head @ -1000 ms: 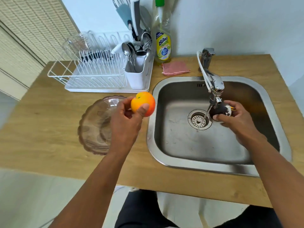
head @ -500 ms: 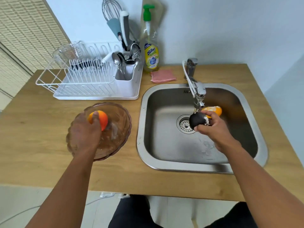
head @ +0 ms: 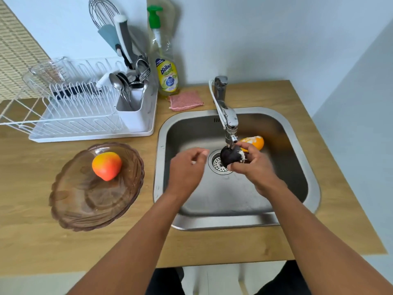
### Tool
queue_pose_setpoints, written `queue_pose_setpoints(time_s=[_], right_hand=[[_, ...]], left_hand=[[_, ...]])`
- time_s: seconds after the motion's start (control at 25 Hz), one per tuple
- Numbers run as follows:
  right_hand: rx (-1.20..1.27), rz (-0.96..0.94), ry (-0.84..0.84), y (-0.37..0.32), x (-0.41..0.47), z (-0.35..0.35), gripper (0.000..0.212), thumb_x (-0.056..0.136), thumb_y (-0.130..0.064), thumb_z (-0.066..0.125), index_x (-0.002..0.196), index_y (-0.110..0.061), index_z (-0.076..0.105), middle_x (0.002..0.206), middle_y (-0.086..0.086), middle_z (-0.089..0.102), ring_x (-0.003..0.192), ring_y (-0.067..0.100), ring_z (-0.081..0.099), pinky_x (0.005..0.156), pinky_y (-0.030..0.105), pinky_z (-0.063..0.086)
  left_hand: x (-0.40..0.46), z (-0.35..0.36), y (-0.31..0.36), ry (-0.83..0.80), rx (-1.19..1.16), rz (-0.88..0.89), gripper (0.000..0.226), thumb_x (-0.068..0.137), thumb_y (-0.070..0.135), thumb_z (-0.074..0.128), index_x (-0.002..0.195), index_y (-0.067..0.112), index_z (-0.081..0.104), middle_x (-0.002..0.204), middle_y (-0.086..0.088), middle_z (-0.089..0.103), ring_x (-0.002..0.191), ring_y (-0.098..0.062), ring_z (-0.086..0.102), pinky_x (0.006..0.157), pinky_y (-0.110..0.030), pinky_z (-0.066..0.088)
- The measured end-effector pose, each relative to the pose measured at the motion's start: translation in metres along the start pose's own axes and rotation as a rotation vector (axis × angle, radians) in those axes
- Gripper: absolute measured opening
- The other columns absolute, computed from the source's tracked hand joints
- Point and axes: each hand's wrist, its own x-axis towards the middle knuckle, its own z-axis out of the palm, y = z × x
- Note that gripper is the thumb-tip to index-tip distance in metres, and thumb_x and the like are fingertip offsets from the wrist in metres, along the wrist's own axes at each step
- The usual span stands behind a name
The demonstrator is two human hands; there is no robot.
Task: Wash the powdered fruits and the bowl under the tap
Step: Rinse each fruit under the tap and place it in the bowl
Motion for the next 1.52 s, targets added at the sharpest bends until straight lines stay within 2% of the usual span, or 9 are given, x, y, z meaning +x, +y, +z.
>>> queue_pose_setpoints(time_s=[0.16,0.32,0.48,0.68,0.96,1.12,1.24,1.32,1.52], right_hand=[[-0.002,-0.012,-0.051,0.000,0.002,0.001,0.067,0.074,0.009,0.081,0.127,-0.027,0.063,0.105,0.003,0.069,0.090,0.015,0.067,0.071,0.019,0.057],[0.010,-0.004,-0.097,0.001,0.006,0.000,0.061,0.078,0.009,0.078,0.125,-0.026,0.062,0.109,0.004,0.071,0.085,0.010,0.068,0.067,0.016,0.055],[0.090,0.018,-0.077,0.010,0.010,-0.004,0.057,0.079,0.007,0.080,0.128,-0.018,0.063,0.113,0.008,0.075,0.093,0.014,0.071,0.073,0.023,0.059],[0.264,0.047,-0.107,0.027,0.013,-0.001,0.055,0.089,0.003,0.072,0.137,-0.020,0.061,0.131,0.019,0.068,0.123,0.037,0.065,0.102,0.057,0.055],[0.512,0.137,0.053,0.023,0.015,0.013,0.045,0.092,-0.025,0.054,0.135,-0.017,0.064,0.134,0.019,0.067,0.123,0.030,0.065,0.094,0.045,0.052],[0.299,0.056,0.124,0.022,0.017,0.025,0.043,0.090,-0.043,0.061,0.126,-0.019,0.065,0.120,0.012,0.074,0.116,0.027,0.070,0.099,0.047,0.057],[0.266,0.010,0.204,0.021,0.015,0.031,0.026,0.104,-0.033,0.051,0.114,-0.019,0.070,0.109,0.008,0.076,0.103,0.018,0.072,0.091,0.037,0.059],[0.293,0.024,0.269,0.019,0.016,0.034,0.029,0.106,-0.027,0.045,0.101,-0.024,0.074,0.100,0.004,0.076,0.095,0.016,0.070,0.084,0.032,0.057],[0.571,0.241,0.352,0.013,0.023,0.037,0.027,0.099,-0.023,0.057,0.082,-0.019,0.078,0.085,0.006,0.075,0.085,0.024,0.069,0.081,0.042,0.059]], left_hand=[[0.028,0.042,0.011,-0.277,-0.357,-0.342,0.020,0.101,0.034,0.062,0.103,0.022,0.078,0.099,0.004,0.079,0.098,-0.019,0.071,0.087,-0.031,0.053],[0.041,0.055,0.002,-0.420,-0.483,-0.408,0.028,0.101,0.038,0.064,0.121,0.021,0.073,0.115,-0.010,0.079,0.094,-0.028,0.076,0.080,-0.038,0.063],[0.041,0.064,-0.001,-0.390,-0.625,-0.466,0.026,0.108,0.032,0.051,0.123,0.021,0.069,0.114,-0.014,0.077,0.090,-0.031,0.076,0.083,-0.046,0.065],[0.031,0.079,-0.001,-0.315,-0.695,-0.478,0.021,0.106,0.031,0.059,0.121,0.020,0.067,0.122,-0.016,0.074,0.108,-0.035,0.075,0.086,-0.056,0.064],[0.023,0.090,0.015,-0.174,-0.791,-0.512,0.025,0.102,0.018,0.064,0.127,0.014,0.062,0.125,-0.015,0.071,0.116,-0.033,0.071,0.092,-0.057,0.062],[0.014,0.091,0.016,-0.150,-0.853,-0.489,0.022,0.104,0.015,0.061,0.127,0.017,0.061,0.129,-0.014,0.070,0.120,-0.031,0.069,0.089,-0.049,0.064],[0.009,0.088,0.015,-0.136,-0.869,-0.482,0.017,0.105,0.014,0.059,0.120,0.022,0.061,0.129,-0.013,0.069,0.122,-0.032,0.068,0.083,-0.042,0.065],[0.006,0.087,0.016,-0.134,-0.874,-0.487,0.017,0.105,0.012,0.060,0.116,0.024,0.061,0.126,-0.011,0.069,0.122,-0.033,0.068,0.081,-0.041,0.066],[0.007,0.084,0.011,-0.128,-0.904,-0.512,0.022,0.105,0.012,0.058,0.125,0.018,0.063,0.131,-0.013,0.068,0.123,-0.034,0.068,0.086,-0.047,0.065]])
